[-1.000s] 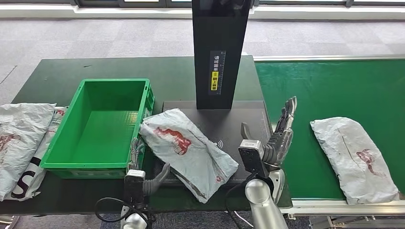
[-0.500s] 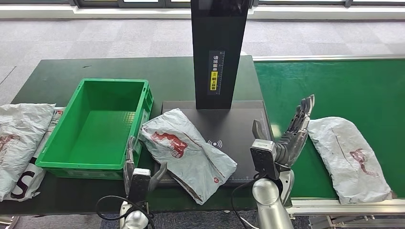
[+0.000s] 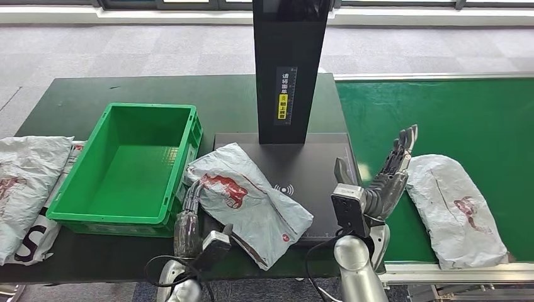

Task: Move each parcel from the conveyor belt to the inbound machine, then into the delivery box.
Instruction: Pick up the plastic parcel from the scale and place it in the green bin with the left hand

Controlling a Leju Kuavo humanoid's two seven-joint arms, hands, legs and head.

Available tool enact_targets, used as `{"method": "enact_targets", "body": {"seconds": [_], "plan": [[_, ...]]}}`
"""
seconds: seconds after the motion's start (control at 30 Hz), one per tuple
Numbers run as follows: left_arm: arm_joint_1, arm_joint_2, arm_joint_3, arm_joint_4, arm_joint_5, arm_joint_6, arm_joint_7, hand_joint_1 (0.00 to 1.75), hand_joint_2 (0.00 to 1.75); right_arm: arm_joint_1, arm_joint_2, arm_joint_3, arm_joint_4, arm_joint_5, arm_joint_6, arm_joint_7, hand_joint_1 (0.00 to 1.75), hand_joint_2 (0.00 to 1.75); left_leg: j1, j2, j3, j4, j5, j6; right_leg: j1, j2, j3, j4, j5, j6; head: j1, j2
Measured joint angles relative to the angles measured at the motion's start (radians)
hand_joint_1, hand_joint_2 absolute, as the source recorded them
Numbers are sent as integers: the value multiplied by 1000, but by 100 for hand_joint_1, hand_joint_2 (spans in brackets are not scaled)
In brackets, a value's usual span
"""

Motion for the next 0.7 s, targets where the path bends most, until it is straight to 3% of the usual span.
{"method": "enact_targets", "body": {"seconds": [0.1,0.17,0.43,0.7], "plan": [[-9,-5,0,-4,-157,1,29,0,175,5,0,1,-29,0,0,0,0,175,0,0,0,0,0,0,0,0,-1,0,0,0,0,0],[-16,-7,-17,-8,-168,1,44,0,175,10,0,2,-69,-1,0,0,0,175,0,1,0,0,0,0,0,0,-1,0,0,0,0,0],[-61,-6,-219,-10,146,2,-5,0,175,23,-2,4,-169,-11,0,-1,0,175,0,1,0,0,0,0,0,0,-1,0,0,0,0,0],[-98,2,-372,-28,251,-6,-7,0,175,26,-3,4,-198,-17,0,-1,0,175,0,1,0,0,0,0,0,0,-1,0,1,0,0,0]]}}
